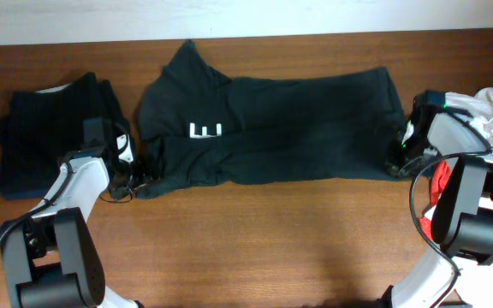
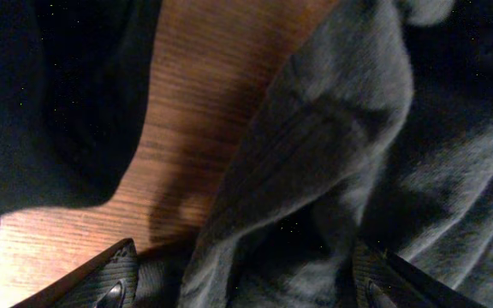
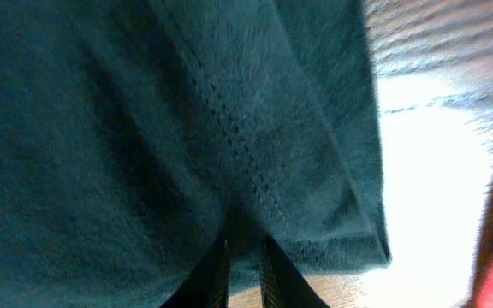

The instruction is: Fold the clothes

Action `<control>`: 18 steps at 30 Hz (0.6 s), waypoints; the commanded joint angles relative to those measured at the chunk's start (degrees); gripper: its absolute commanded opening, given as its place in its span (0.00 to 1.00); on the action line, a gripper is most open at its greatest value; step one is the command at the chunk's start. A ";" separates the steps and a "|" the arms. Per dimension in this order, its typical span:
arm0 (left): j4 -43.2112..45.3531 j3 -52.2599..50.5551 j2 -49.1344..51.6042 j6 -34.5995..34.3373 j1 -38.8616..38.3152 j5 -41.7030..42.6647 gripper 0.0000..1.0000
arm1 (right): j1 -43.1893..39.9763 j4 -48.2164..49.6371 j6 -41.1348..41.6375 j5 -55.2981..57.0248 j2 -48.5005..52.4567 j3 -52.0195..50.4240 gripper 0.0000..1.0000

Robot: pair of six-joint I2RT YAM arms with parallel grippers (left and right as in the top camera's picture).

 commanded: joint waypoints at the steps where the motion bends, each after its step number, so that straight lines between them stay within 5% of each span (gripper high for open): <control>1: -0.35 -0.48 0.11 0.31 -0.13 -0.37 0.80 | -0.15 -0.07 2.45 4.26 -0.04 -2.40 0.17; 3: -1.20 -0.28 0.04 0.35 -0.11 0.94 0.80 | -1.18 -4.04 9.01 12.28 -0.04 -2.40 0.17; 10: -1.90 6.03 -8.92 2.71 -1.75 2.97 0.80 | -3.32 -4.74 9.33 9.88 -0.04 -2.40 0.18; 14: 2.14 5.95 -6.01 2.62 -4.00 -1.36 0.47 | -3.32 -4.57 9.31 9.81 -0.04 -2.40 0.18; 18: 3.15 5.95 2.49 2.64 -4.00 -3.65 0.49 | -3.32 -4.39 9.31 9.81 -0.04 -2.40 0.18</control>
